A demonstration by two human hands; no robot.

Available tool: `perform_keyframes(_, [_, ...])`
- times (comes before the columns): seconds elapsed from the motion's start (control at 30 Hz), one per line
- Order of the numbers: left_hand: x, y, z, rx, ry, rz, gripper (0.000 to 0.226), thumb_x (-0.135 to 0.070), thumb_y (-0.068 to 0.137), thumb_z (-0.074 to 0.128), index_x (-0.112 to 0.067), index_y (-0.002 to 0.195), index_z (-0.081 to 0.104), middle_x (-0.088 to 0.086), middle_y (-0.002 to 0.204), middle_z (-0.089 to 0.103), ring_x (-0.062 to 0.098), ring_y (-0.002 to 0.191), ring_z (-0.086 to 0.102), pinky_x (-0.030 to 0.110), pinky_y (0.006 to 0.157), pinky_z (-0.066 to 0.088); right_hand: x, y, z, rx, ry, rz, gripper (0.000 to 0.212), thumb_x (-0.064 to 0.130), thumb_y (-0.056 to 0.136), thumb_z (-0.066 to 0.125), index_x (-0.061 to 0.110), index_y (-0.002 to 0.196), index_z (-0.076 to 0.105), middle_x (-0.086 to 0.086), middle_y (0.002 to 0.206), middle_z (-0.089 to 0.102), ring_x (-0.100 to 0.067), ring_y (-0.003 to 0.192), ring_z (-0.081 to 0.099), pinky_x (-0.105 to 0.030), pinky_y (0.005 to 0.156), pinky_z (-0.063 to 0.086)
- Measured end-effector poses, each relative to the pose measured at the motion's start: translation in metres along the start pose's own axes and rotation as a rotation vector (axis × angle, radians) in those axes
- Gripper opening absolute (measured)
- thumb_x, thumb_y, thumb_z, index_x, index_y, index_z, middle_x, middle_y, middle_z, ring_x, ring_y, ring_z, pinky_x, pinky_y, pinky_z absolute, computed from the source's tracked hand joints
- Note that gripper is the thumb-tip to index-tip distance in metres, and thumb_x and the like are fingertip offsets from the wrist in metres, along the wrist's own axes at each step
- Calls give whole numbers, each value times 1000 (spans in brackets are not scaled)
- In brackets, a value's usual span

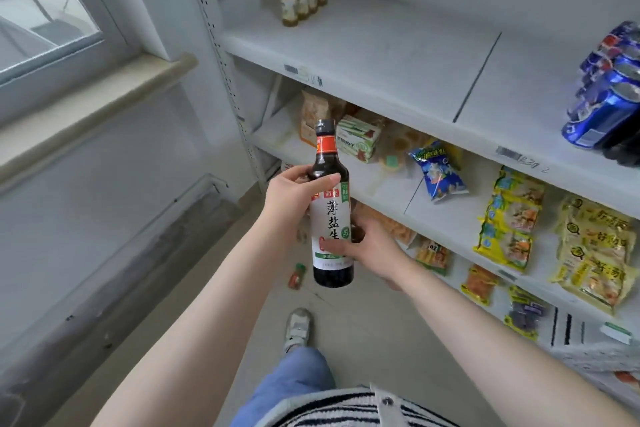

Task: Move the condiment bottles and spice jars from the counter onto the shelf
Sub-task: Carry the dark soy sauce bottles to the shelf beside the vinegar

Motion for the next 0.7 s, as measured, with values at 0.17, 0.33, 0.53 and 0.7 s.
perform_keyframes(0.17, [-52, 87, -12, 52, 20, 18, 40, -24, 71, 83, -18, 108, 68, -2, 87, 76, 19, 80, 72, 41, 85, 58, 40, 88, -12, -86, -13, 7, 49, 35, 69, 83, 24, 113, 65, 8, 110, 71, -8, 103, 66, -37, 93, 53])
perform_keyframes(0.33, [-102, 161, -8, 137, -18, 54, 29, -21, 71, 83, -21, 97, 70, 0, 89, 76, 19, 82, 72, 40, 85, 57, 86, 151, -38, -178, -14, -14, 49, 35, 69, 83, 25, 113, 66, 7, 110, 72, -9, 102, 66, -39, 93, 53])
perform_keyframes(0.53, [-151, 230, 16, 175, -44, 121, 36, -22, 73, 81, -22, 107, 68, 2, 92, 76, 21, 86, 73, 41, 85, 58, 125, 214, -88, -245, -64, -49, 47, 41, 64, 84, 30, 106, 67, 9, 105, 73, -9, 99, 67, -40, 91, 54])
perform_keyframes(0.7, [-195, 281, 46, 147, -20, 216, 49, -29, 73, 80, -21, 118, 64, 2, 97, 75, 19, 90, 72, 42, 86, 57, 154, 266, -141, -258, -71, -87, 49, 43, 61, 83, 28, 104, 67, 7, 98, 74, -15, 93, 70, -46, 85, 57])
Point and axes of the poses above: each hand's wrist, its own y-axis towards the middle knuckle, its own z-axis out of the palm, x = y × z, the point moved 5 cm from there along y, towards the middle knuckle
